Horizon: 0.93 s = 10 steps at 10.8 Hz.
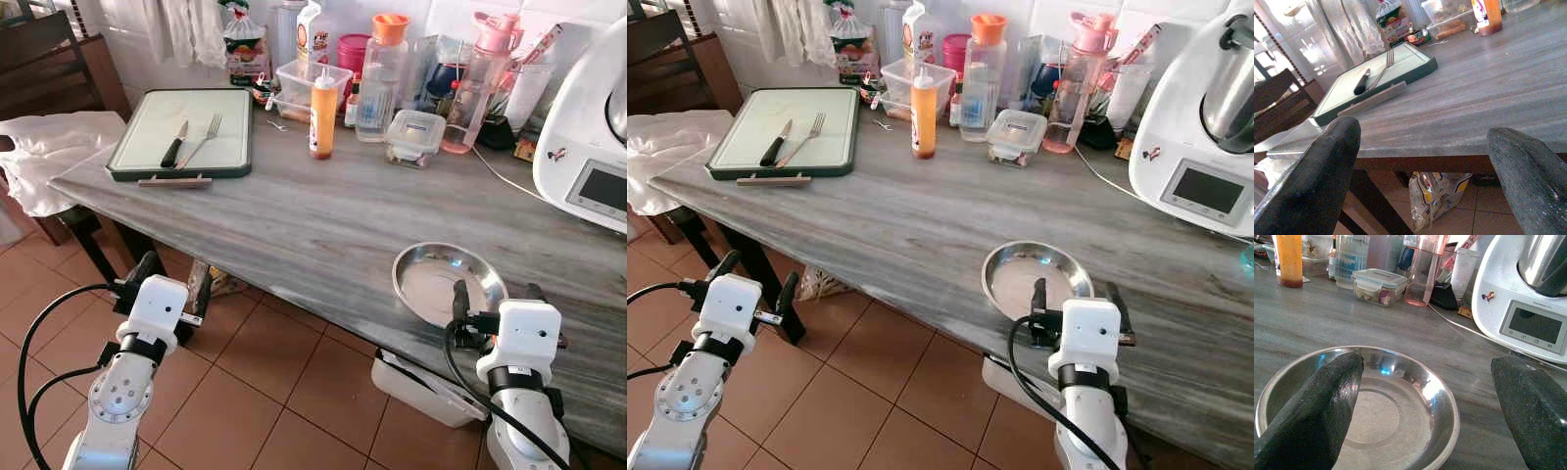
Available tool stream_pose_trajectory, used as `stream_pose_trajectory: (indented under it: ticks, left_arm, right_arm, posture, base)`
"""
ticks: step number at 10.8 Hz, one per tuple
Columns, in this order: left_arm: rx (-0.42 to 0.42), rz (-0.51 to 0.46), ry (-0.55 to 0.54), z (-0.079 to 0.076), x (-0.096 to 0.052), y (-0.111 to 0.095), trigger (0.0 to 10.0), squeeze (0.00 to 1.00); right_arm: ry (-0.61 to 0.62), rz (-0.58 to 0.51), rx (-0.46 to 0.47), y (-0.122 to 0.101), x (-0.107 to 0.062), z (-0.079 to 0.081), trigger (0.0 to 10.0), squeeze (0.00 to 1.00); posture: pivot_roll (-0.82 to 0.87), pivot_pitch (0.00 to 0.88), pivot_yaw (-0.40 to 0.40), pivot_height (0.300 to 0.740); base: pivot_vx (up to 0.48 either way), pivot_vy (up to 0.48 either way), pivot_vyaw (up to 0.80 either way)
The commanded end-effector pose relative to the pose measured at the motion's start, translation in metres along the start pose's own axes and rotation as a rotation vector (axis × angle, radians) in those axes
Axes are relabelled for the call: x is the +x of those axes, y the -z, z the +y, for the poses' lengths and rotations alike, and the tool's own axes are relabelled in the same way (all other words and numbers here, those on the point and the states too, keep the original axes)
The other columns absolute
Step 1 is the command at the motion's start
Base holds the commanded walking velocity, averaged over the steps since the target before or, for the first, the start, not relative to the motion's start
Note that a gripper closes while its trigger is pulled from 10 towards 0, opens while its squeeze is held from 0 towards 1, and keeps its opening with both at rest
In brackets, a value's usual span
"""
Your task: Setting the table
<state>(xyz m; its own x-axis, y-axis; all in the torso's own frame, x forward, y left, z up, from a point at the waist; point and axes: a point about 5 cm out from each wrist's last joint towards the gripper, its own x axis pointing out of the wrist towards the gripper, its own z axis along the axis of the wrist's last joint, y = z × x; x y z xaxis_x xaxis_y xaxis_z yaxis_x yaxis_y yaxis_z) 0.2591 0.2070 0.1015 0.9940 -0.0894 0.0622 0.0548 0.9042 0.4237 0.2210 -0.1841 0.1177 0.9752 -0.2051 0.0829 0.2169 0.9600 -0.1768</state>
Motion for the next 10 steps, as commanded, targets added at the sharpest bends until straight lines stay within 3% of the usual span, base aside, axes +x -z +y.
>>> stream_pose_trajectory:
  ticks: [1,10]
  left_arm:
    - [0.009,-0.003,0.011,0.0007,0.0013,-0.0006,10.0,0.0]
    - [0.009,-0.003,0.011,0.0007,0.0013,-0.0006,10.0,0.0]
  right_arm:
    - [0.005,-0.007,-0.005,-0.0027,-0.0004,-0.001,10.0,0.0]
    - [0.005,-0.007,-0.005,-0.0027,-0.0004,-0.001,10.0,0.0]
  posture:
    - [0.2,0.027,-0.005,0.74]
    - [0.2,0.027,-0.005,0.74]
  base:
    - [0.0,0.0,0.0]
    - [0.0,0.0,0.0]
